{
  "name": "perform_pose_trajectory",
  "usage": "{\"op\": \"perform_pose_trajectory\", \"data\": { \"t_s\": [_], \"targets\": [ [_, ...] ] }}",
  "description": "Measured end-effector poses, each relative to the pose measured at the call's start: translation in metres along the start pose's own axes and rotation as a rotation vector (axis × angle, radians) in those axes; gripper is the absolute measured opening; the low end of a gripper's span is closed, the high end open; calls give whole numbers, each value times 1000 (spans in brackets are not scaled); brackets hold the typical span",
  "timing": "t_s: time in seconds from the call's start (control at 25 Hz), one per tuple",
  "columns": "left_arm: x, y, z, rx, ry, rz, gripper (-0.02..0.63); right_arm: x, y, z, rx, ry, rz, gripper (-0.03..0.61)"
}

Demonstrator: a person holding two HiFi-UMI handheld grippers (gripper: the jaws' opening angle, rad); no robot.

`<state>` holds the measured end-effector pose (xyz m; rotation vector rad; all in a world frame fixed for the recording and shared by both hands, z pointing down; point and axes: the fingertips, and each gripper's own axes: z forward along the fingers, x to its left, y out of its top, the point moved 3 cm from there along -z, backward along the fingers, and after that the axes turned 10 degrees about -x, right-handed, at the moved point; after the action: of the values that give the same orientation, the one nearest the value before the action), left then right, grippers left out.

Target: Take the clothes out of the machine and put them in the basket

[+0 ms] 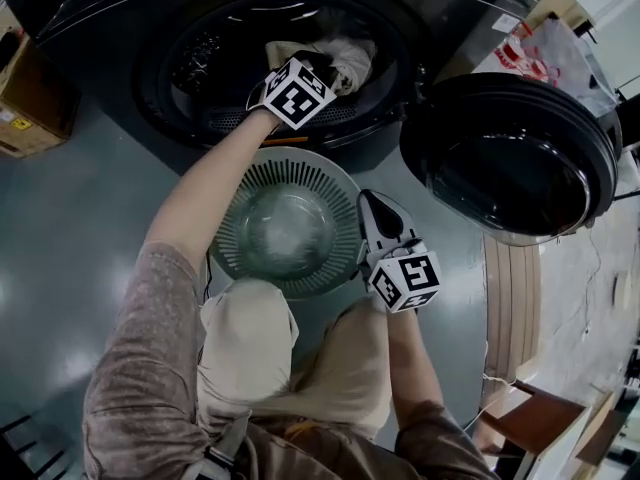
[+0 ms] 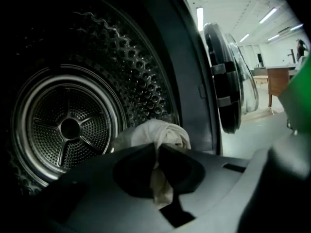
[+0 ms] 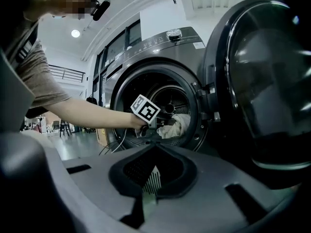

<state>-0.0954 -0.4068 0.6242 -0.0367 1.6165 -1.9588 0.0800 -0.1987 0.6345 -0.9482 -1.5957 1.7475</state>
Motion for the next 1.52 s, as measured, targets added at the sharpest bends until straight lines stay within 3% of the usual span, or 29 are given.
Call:
{"op": "perform_pose_trajectory", "data": {
  "t_s": [0.24,0.68,1.24,1.36,1.44,1.52],
  "targets": [
    [-13,19,-58,-40,22,-41,31,-3,9,-12,-17,-11,-5,-3],
    [-72,44,-161,-74,-12,-27,31,6,23,-27,-48,28,-34,-3],
    [-159,46,-245,-38,-164,-99,31,19,45,-41,-96,64,-33,-3],
    [-170,43,-256,-21,-177,-82,34,23,45,-41,-96,74,-38,-3],
    [-173,39,-257,-11,-171,-90,69,24,46,-42,-97,76,-39,-3],
    [-176,36,-257,-12,-177,-118,161,25,45,-42,-97,77,-37,-3]
  ]
}}
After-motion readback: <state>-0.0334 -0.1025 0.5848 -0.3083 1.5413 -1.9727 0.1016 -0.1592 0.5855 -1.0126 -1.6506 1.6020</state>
